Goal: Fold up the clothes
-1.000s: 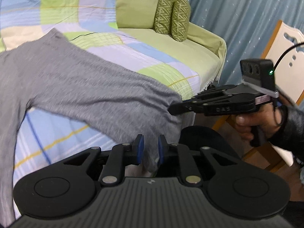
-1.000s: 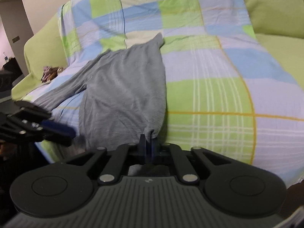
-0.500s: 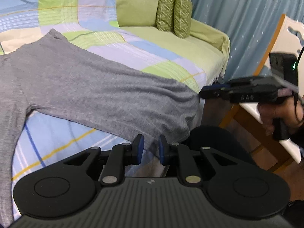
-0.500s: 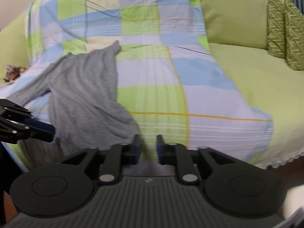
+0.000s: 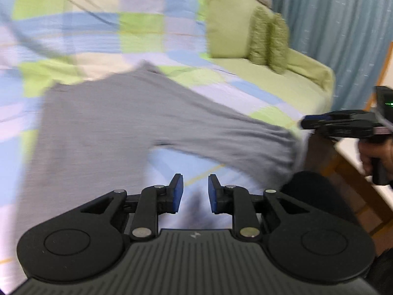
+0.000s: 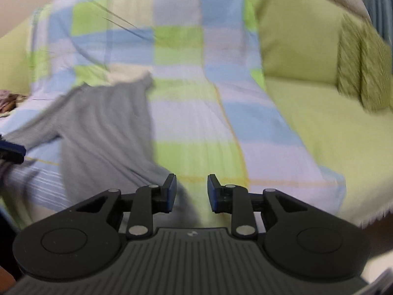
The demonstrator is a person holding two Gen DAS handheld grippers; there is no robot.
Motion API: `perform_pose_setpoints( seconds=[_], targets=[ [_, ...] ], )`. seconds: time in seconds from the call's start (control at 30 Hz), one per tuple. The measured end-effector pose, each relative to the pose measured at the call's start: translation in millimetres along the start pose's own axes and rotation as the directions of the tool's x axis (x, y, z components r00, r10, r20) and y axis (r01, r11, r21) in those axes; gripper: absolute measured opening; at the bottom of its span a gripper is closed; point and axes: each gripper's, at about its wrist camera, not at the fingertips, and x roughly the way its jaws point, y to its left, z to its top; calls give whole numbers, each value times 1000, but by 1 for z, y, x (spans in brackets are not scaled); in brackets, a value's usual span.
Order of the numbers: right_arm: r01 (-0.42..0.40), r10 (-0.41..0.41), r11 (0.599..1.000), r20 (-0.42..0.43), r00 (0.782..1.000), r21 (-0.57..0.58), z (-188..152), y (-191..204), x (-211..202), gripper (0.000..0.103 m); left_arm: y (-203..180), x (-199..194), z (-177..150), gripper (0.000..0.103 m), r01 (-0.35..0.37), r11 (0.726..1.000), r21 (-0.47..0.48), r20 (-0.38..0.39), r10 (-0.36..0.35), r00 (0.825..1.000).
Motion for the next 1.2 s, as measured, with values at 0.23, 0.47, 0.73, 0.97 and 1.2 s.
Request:
perform_pose_setpoints(
  seconds=[0.23, 0.47, 0.73, 0.97, 1.2],
  targets=[
    [-294, 298, 947, 13, 954, -127, 24, 111, 9, 31, 87, -74, -35, 27, -166, 978, -124, -25, 164, 986],
    [-444, 448, 860, -44, 893, -254, 35, 213, 20, 34, 119, -80, -71, 27, -101, 982, -158, -90, 88, 992],
    [-462, 441, 822, -142, 886, -332, 30, 273, 34, 36, 148, -73, -67, 35, 1, 974, -228, -10, -3, 1000],
    [-434, 349, 812, -272, 897, -390, 8, 312, 68, 36, 155, -59, -63, 35, 55, 980, -193, -47, -65, 997],
    [-401, 354, 898, -241, 904, -181, 8, 266, 60, 36, 170, -48, -56, 34, 170, 952, -253, -52, -188, 981]
  ],
)
